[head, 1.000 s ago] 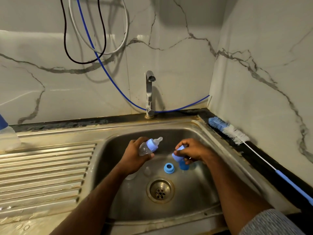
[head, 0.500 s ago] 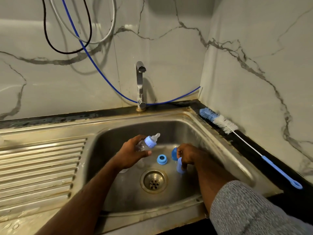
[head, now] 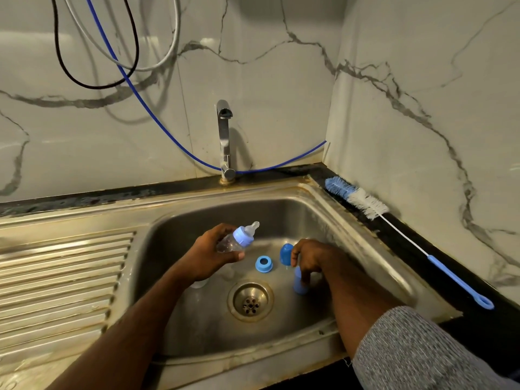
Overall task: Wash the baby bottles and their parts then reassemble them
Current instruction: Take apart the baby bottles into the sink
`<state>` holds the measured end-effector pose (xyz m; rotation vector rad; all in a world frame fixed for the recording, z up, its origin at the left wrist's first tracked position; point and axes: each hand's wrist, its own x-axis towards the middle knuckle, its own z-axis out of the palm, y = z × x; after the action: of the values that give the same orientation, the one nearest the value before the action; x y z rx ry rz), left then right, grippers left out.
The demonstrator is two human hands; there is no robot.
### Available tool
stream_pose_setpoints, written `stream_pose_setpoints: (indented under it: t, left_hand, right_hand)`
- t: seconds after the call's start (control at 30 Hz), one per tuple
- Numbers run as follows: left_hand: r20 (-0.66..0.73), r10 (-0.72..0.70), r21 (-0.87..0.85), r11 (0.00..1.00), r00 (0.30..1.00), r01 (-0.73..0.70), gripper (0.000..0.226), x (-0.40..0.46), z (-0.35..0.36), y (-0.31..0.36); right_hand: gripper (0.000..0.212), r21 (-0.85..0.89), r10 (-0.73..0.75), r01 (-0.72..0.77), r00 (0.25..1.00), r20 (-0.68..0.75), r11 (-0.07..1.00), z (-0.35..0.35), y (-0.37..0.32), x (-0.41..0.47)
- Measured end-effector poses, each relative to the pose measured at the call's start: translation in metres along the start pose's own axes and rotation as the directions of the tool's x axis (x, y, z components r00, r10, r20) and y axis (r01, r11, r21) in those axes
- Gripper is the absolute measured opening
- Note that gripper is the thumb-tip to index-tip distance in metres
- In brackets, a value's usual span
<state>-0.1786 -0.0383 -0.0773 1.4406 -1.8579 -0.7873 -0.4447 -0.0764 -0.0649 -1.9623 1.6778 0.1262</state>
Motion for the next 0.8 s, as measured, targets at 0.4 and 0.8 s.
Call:
stream_pose_setpoints:
  t: [0.4,0.8]
  left_hand:
    - [0.008,-0.034,0.029,0.999,0.999,0.033,0.049,0.001,0.002,-0.001]
    - [-0.095,0.083,0.304,0.951,0.992,-0.050,0.059,-0.005,-0.003,0.013]
  right_hand:
    - [0.051,-0.002,-0.015,0.015,1.000,-0.017,1.000,-0.001,0.003,0.011]
    - [0.030,0.629,-0.366,0.355,0.923,-0.119,0.691,0.006,-0.065,0.011]
